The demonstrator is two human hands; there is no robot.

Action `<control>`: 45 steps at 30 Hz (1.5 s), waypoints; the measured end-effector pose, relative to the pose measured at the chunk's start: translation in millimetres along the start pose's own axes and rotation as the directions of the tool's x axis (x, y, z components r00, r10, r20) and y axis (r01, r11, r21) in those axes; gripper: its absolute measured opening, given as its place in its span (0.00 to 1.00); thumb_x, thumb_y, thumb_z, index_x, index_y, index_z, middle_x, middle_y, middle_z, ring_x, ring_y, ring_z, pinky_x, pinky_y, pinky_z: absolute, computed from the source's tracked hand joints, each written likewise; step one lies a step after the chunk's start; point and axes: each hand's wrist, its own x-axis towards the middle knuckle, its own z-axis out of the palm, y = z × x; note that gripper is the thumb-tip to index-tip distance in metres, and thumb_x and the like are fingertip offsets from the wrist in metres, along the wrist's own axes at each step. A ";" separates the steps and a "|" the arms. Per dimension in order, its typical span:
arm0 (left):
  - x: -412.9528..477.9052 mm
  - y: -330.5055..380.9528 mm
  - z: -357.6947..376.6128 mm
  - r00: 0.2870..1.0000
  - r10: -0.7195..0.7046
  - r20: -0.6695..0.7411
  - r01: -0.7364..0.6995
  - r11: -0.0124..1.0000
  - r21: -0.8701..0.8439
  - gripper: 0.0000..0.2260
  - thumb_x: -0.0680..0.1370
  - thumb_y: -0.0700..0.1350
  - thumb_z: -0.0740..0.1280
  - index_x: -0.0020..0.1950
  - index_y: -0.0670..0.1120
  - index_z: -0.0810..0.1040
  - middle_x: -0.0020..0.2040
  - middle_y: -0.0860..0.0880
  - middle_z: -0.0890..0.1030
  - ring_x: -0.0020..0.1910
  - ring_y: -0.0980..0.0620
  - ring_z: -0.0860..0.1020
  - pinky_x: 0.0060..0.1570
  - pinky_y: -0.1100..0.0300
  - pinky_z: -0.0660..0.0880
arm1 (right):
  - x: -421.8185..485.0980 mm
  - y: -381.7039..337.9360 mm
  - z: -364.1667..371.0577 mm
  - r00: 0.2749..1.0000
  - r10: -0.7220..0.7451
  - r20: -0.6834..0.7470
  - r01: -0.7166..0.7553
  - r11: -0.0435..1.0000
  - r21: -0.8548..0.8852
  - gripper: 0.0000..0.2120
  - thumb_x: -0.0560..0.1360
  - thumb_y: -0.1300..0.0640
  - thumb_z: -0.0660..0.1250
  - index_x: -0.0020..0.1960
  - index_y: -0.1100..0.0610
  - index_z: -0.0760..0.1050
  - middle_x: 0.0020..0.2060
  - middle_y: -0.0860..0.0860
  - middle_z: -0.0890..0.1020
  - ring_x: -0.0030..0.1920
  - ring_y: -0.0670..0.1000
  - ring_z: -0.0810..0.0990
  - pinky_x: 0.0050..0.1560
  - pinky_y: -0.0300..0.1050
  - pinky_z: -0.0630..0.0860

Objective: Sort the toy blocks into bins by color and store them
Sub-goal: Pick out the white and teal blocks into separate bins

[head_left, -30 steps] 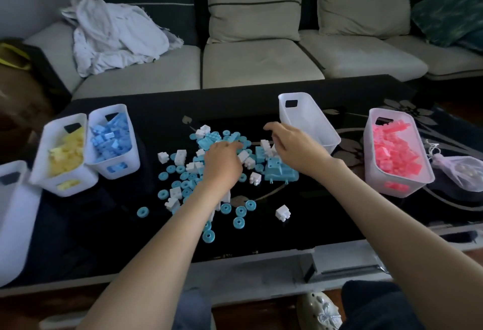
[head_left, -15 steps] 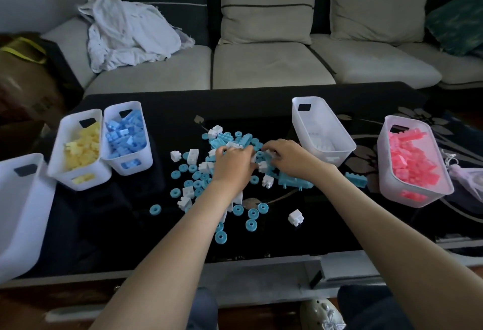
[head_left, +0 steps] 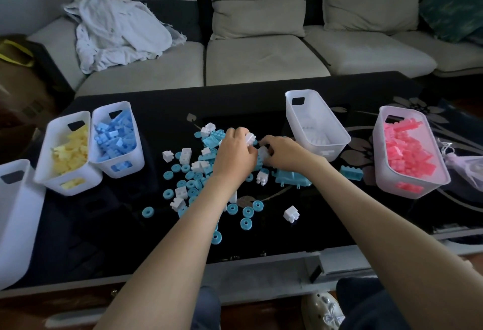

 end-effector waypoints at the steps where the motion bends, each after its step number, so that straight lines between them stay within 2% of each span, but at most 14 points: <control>1: 0.1 1.2 0.0 1.000 -0.020 -0.005 0.020 1.000 -0.012 0.14 0.77 0.41 0.61 0.63 0.42 0.70 0.59 0.44 0.71 0.46 0.50 0.71 0.40 0.62 0.65 | 0.2 0.0 -0.8 1.000 0.002 -0.012 -0.002 1.000 -0.001 0.20 0.74 0.54 0.65 0.64 0.53 0.67 0.50 0.49 0.75 0.54 0.53 0.74 0.61 0.53 0.69; 7: 0.9 7.2 5.4 0.999 -0.007 0.037 0.011 0.995 -0.096 0.15 0.78 0.42 0.61 0.64 0.43 0.70 0.60 0.44 0.71 0.50 0.49 0.74 0.44 0.61 0.69 | -0.9 -0.3 -6.3 0.997 -0.025 -0.069 0.027 0.999 0.031 0.23 0.71 0.54 0.71 0.62 0.55 0.67 0.57 0.54 0.71 0.59 0.55 0.68 0.56 0.48 0.69; 10: 4.2 9.8 7.5 0.998 -0.033 -0.043 0.025 0.981 -0.191 0.11 0.79 0.40 0.59 0.61 0.44 0.72 0.56 0.46 0.73 0.45 0.54 0.72 0.41 0.63 0.68 | -0.6 0.5 -18.2 0.994 -0.032 -0.105 0.049 0.984 0.171 0.19 0.72 0.56 0.70 0.59 0.56 0.67 0.52 0.54 0.76 0.49 0.53 0.76 0.42 0.43 0.72; 12: 7.0 11.8 8.7 0.996 -0.011 -0.086 -0.010 0.972 -0.234 0.10 0.80 0.40 0.58 0.59 0.46 0.73 0.53 0.50 0.72 0.43 0.56 0.72 0.38 0.67 0.66 | -1.2 4.3 -33.0 0.991 -0.027 -0.128 0.052 0.980 0.194 0.18 0.72 0.56 0.70 0.59 0.54 0.68 0.50 0.52 0.77 0.45 0.52 0.77 0.39 0.41 0.73; 17: 15.5 25.6 16.1 0.992 0.042 -0.116 -0.075 0.951 -0.299 0.12 0.80 0.39 0.58 0.62 0.47 0.73 0.54 0.51 0.73 0.43 0.60 0.71 0.39 0.73 0.68 | -9.6 34.0 -62.6 0.963 0.081 -0.256 -0.017 0.970 0.241 0.20 0.72 0.59 0.69 0.62 0.54 0.67 0.55 0.54 0.76 0.48 0.52 0.77 0.42 0.43 0.72; 21: 22.7 47.4 30.7 0.990 0.077 -0.116 -0.114 0.930 -0.349 0.14 0.80 0.40 0.60 0.65 0.45 0.71 0.51 0.50 0.74 0.42 0.58 0.71 0.37 0.73 0.67 | -19.6 67.3 -68.4 0.944 0.243 -0.223 -0.225 0.969 0.103 0.34 0.73 0.54 0.69 0.74 0.52 0.57 0.70 0.55 0.65 0.68 0.57 0.64 0.65 0.57 0.65; 23: 25.7 60.4 37.5 0.992 0.080 -0.095 -0.112 0.910 -0.399 0.14 0.79 0.41 0.61 0.65 0.46 0.69 0.46 0.52 0.74 0.39 0.58 0.72 0.36 0.70 0.67 | -27.1 81.6 -72.8 0.932 0.291 -0.215 -0.276 0.956 0.096 0.35 0.72 0.54 0.70 0.74 0.52 0.56 0.72 0.55 0.62 0.70 0.59 0.59 0.67 0.58 0.62; 26: 31.1 75.8 46.9 0.994 0.097 -0.041 -0.105 0.910 -0.401 0.15 0.79 0.43 0.62 0.65 0.46 0.67 0.50 0.51 0.76 0.40 0.58 0.74 0.37 0.66 0.68 | -37.9 96.9 -78.5 0.949 0.233 -0.211 -0.223 0.972 0.072 0.25 0.72 0.58 0.68 0.68 0.52 0.66 0.64 0.53 0.70 0.63 0.56 0.66 0.64 0.54 0.66; 29: 30.8 85.0 56.7 0.988 0.152 0.041 -0.134 0.947 -0.291 0.19 0.79 0.45 0.60 0.69 0.46 0.63 0.54 0.48 0.77 0.47 0.50 0.77 0.39 0.61 0.71 | -48.6 98.9 -81.3 0.981 0.145 -0.127 -0.147 0.989 -0.007 0.15 0.75 0.61 0.61 0.59 0.47 0.74 0.53 0.46 0.77 0.60 0.52 0.65 0.62 0.54 0.66; 31: 29.4 88.9 60.6 0.982 0.145 0.119 -0.108 0.956 -0.274 0.23 0.81 0.48 0.57 0.75 0.46 0.55 0.56 0.43 0.76 0.52 0.44 0.77 0.46 0.55 0.74 | -54.0 98.5 -85.0 0.988 0.121 -0.096 -0.120 0.993 0.024 0.15 0.76 0.62 0.57 0.52 0.46 0.77 0.49 0.47 0.80 0.60 0.52 0.67 0.64 0.56 0.64; 34: 25.0 94.2 61.2 0.974 0.111 0.195 -0.030 0.926 -0.376 0.29 0.82 0.52 0.54 0.77 0.51 0.41 0.69 0.40 0.68 0.63 0.42 0.71 0.61 0.47 0.71 | -62.1 96.2 -89.9 0.995 0.103 -0.019 -0.102 0.994 0.045 0.17 0.74 0.63 0.55 0.48 0.44 0.76 0.48 0.47 0.80 0.55 0.50 0.74 0.62 0.51 0.67; 37: 21.6 98.6 59.2 0.973 0.073 0.217 0.026 0.905 -0.425 0.27 0.82 0.49 0.52 0.77 0.53 0.41 0.66 0.42 0.70 0.58 0.45 0.73 0.59 0.46 0.72 | -69.8 92.1 -85.5 0.989 0.106 0.099 -0.115 0.990 0.083 0.14 0.74 0.61 0.58 0.50 0.44 0.75 0.41 0.41 0.75 0.44 0.44 0.74 0.48 0.41 0.68; 42: 18.6 102.3 52.5 0.965 0.038 0.260 0.052 0.942 -0.331 0.21 0.81 0.45 0.53 0.74 0.48 0.56 0.60 0.42 0.74 0.48 0.49 0.74 0.37 0.59 0.69 | -73.4 90.1 -79.7 0.984 0.135 0.116 -0.126 0.989 -0.083 0.21 0.75 0.50 0.61 0.68 0.41 0.68 0.62 0.45 0.76 0.61 0.49 0.72 0.65 0.48 0.63; 45: 16.2 101.6 46.8 0.956 0.049 0.289 0.040 0.955 -0.294 0.19 0.81 0.47 0.53 0.72 0.48 0.58 0.58 0.43 0.75 0.48 0.49 0.75 0.42 0.55 0.73 | -74.8 91.4 -74.8 0.983 0.156 0.100 -0.147 0.985 -0.089 0.27 0.75 0.50 0.60 0.73 0.41 0.60 0.68 0.49 0.71 0.68 0.55 0.65 0.65 0.47 0.56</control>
